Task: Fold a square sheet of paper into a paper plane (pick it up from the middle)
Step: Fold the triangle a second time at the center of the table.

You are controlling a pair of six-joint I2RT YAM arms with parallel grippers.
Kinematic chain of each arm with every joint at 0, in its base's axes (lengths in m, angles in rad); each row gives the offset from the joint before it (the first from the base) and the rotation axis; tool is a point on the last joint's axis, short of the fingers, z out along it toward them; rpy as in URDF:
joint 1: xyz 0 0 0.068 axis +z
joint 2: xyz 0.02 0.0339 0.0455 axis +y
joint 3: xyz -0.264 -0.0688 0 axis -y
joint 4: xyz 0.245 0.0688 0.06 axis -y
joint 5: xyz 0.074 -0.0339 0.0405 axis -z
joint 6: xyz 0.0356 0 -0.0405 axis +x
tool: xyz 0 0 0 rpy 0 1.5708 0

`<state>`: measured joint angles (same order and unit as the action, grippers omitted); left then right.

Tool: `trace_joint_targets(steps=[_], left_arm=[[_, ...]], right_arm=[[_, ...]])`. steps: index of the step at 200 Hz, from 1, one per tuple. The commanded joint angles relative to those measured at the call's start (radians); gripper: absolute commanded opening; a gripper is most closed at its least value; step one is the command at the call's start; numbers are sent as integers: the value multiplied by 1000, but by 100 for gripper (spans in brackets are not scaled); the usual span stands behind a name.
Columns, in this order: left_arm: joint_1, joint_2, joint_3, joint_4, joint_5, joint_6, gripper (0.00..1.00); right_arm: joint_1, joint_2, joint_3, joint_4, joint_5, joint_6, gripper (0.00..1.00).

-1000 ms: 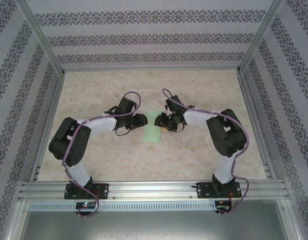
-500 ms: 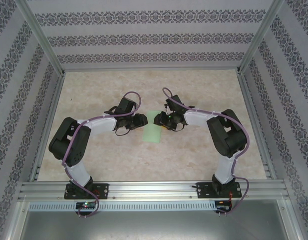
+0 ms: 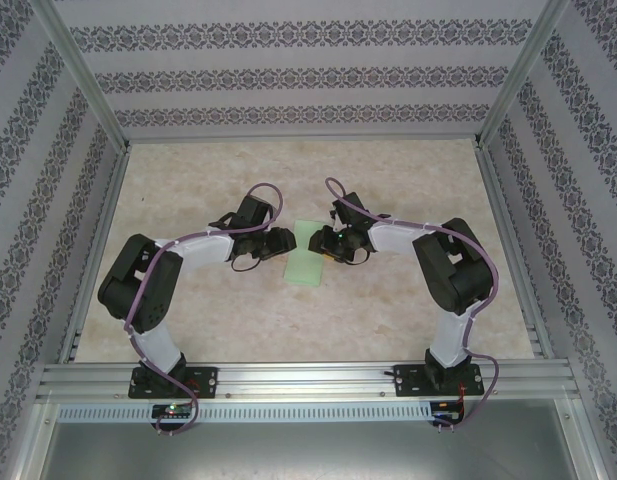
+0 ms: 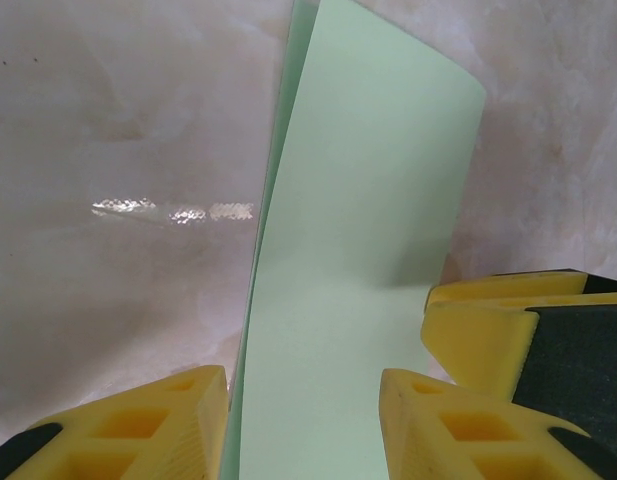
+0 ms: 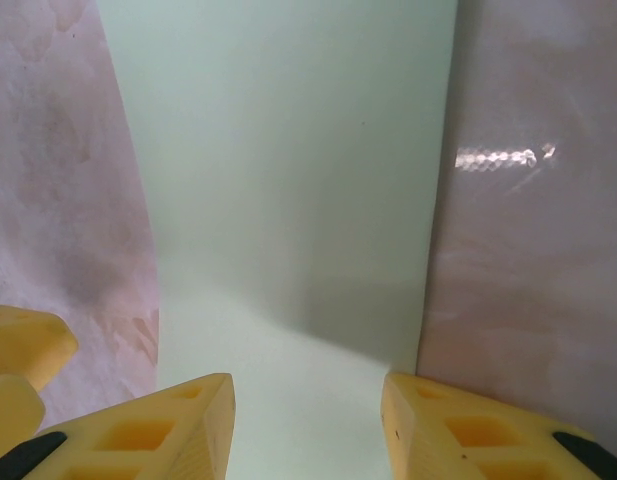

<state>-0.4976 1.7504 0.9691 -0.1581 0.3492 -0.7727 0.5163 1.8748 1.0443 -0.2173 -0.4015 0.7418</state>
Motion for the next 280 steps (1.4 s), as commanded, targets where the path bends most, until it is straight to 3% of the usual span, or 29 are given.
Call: trace_joint_targets(steps=[1,37,100,122,280], left_arm=[[8,24,10,2,46,-5,45],[6,-17,-12,-76,98,-36,43],[-1,-178,-211,0,112,-152,45],[-7,-165,-231,85,162,-187,45],[-35,-53,-187,224,202,-219,41]], right_arm=[[-4,-3,-27,-1,-4,-4,44],[-6,0,-39,11,-3,4,44],[-4,-7,-34,-4,4,4,44],[-4,-11,-34,-6,4,-1,44],[2,-3,-28,0,1,4,44]])
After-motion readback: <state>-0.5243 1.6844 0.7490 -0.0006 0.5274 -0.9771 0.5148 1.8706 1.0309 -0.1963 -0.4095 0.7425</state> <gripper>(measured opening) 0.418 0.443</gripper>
